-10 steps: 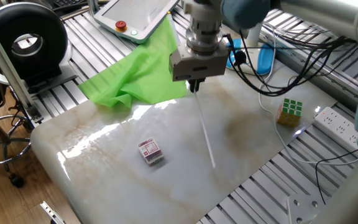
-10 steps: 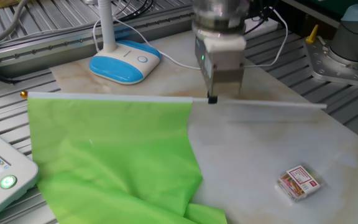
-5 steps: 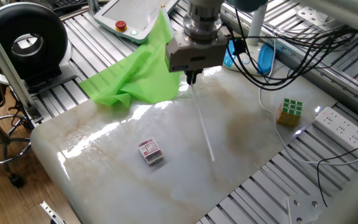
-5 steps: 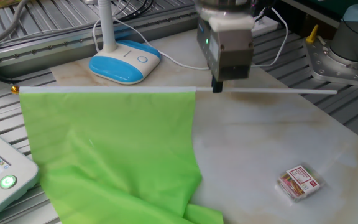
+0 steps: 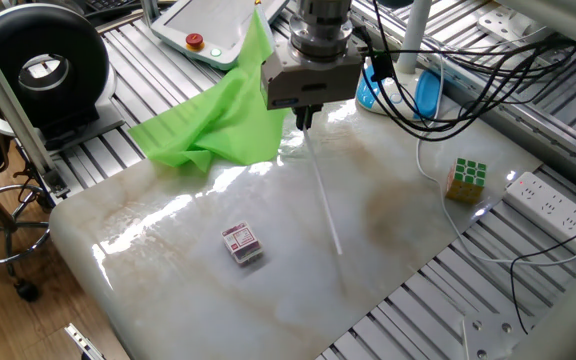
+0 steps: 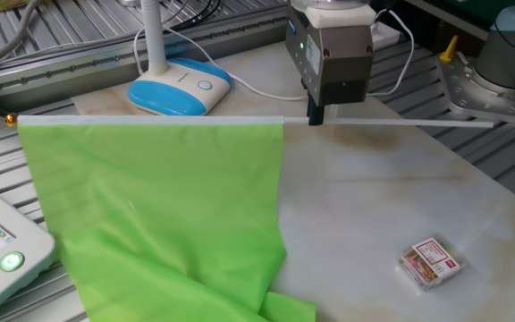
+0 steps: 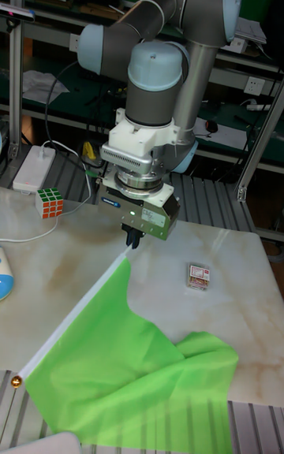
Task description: Wave the flag
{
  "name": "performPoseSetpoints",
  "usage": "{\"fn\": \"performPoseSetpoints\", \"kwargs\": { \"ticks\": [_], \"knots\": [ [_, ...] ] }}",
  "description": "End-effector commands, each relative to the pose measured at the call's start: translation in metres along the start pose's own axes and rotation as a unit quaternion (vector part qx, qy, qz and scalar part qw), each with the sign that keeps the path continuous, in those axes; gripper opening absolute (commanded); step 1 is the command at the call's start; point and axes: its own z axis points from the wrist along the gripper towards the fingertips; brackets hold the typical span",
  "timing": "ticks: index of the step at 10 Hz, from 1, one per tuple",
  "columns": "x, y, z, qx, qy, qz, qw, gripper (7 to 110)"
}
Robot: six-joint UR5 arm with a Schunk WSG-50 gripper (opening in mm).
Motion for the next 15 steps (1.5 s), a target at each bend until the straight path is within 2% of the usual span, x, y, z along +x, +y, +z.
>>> {"fn": "performPoseSetpoints", "kwargs": {
  "ticks": [1, 2, 8, 11, 13, 14, 15],
  "knots": [
    [-0.001, 0.000, -0.003, 0.002, 0.000, -0.001, 1.0000, 7],
    [-0.001, -0.005, -0.003, 0.010, -0.001, -0.002, 0.9999, 7],
    [0.000, -0.002, -0.003, 0.005, 0.001, 0.001, 1.0000, 7],
    [0.010, 0.000, -0.003, 0.001, 0.021, -0.003, 0.9998, 7],
    [0.024, 0.003, -0.004, -0.006, 0.050, -0.009, 0.9987, 7],
    [0.026, 0.002, -0.004, -0.005, 0.054, -0.025, 0.9982, 7],
    [0.022, -0.001, -0.004, 0.001, 0.046, -0.038, 0.9982, 7]
  ]
}}
